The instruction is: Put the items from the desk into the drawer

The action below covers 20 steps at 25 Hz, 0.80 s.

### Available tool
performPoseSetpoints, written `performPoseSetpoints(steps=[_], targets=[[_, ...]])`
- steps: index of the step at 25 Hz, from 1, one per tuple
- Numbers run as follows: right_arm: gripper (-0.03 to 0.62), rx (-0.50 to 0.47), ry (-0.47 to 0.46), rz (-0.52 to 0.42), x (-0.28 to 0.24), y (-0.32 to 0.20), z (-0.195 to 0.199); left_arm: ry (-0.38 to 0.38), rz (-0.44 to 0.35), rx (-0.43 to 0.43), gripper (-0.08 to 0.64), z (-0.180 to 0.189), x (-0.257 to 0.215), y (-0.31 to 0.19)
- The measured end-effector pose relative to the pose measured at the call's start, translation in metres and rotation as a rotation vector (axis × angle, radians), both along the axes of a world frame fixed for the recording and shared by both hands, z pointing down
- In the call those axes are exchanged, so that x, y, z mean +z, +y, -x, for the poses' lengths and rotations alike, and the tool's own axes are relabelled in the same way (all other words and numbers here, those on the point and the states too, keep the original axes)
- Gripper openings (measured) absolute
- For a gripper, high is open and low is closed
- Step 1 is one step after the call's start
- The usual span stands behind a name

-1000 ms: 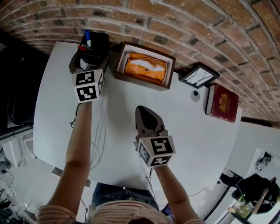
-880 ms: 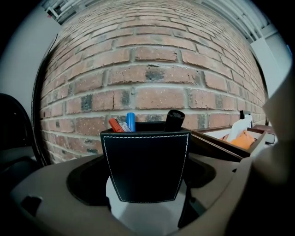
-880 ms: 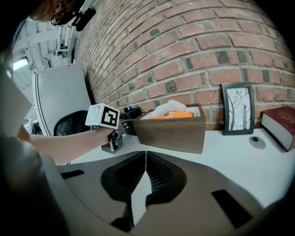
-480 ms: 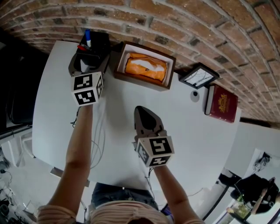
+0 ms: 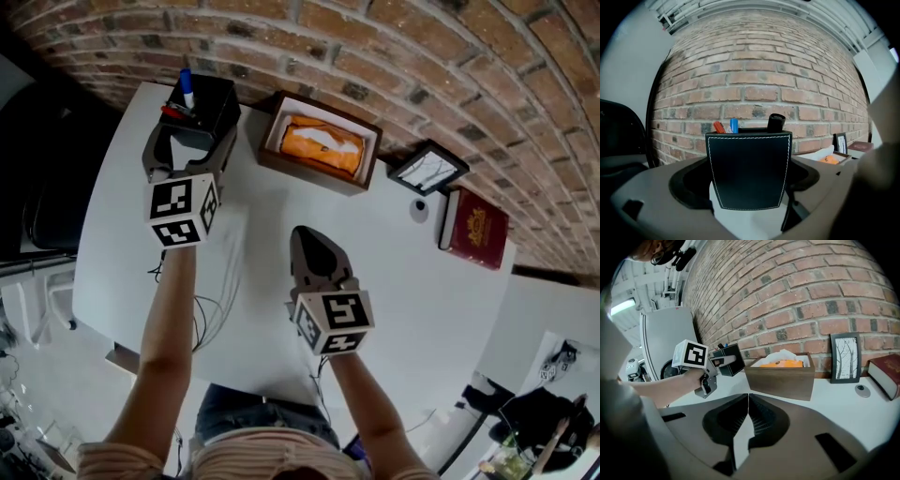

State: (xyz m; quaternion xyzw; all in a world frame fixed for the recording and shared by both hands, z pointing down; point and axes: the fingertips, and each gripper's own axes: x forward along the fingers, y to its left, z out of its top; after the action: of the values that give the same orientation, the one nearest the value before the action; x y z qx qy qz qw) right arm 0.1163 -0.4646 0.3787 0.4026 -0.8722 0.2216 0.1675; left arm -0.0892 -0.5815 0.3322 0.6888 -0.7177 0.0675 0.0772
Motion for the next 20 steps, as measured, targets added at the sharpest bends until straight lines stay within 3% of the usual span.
performPoseSetpoints(steps=[11,20], targets=[[0.018,-0.091,-0.028,-0.078,-0.039,0.044,0.014,-0.011,-0.097,-0.054,0.446,0.017,-0.072,0.077],[0.018,-0.170,-0.072,-0.130,-0.072,0.093,0.019,-0.046,-0.121,-0.092,0.446,0.011,-0.115,0.158]])
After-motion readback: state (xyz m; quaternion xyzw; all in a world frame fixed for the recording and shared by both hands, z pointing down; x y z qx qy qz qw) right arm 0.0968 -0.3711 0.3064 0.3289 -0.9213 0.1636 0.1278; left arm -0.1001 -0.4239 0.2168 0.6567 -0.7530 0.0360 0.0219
